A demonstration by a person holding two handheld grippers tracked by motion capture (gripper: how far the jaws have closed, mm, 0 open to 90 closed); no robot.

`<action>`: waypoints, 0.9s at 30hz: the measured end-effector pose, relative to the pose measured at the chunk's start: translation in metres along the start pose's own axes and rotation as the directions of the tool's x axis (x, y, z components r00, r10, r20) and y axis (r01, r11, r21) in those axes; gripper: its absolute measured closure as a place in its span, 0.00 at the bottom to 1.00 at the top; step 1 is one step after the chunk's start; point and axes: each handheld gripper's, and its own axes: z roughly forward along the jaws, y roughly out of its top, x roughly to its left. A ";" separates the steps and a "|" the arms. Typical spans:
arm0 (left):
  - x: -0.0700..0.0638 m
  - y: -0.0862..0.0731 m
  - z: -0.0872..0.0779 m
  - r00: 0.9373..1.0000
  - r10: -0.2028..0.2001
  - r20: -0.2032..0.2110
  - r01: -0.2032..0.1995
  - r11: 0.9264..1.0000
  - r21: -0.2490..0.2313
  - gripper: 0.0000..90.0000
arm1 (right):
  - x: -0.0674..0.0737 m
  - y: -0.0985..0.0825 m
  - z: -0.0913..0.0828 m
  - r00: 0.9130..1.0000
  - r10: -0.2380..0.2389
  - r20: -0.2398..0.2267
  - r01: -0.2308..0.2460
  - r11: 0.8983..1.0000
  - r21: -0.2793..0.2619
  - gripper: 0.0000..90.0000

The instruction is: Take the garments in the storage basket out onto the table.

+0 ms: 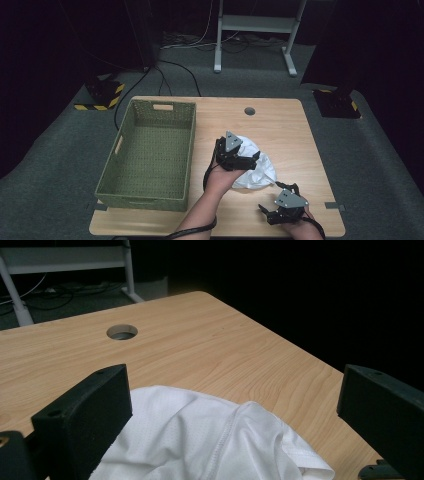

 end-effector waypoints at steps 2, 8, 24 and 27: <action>-0.001 0.002 -0.004 1.000 0.012 -0.004 -0.012 1.000 0.001 0.01 | 0.000 0.000 0.000 1.000 0.000 0.000 0.000 1.000 -0.001 0.01; -0.002 0.003 -0.014 1.000 0.029 -0.006 -0.029 1.000 0.005 0.01 | 0.000 0.000 0.000 1.000 -0.004 0.002 0.004 1.000 0.000 0.01; -0.001 -0.007 -0.049 0.999 0.052 -0.006 -0.052 0.998 0.046 0.01 | 0.001 0.000 0.001 1.000 -0.009 0.003 0.009 1.000 0.004 0.01; -0.002 -0.008 -0.054 0.998 0.055 -0.010 -0.055 0.997 0.049 0.01 | 0.001 0.000 0.001 1.000 -0.010 0.003 0.010 1.000 0.005 0.01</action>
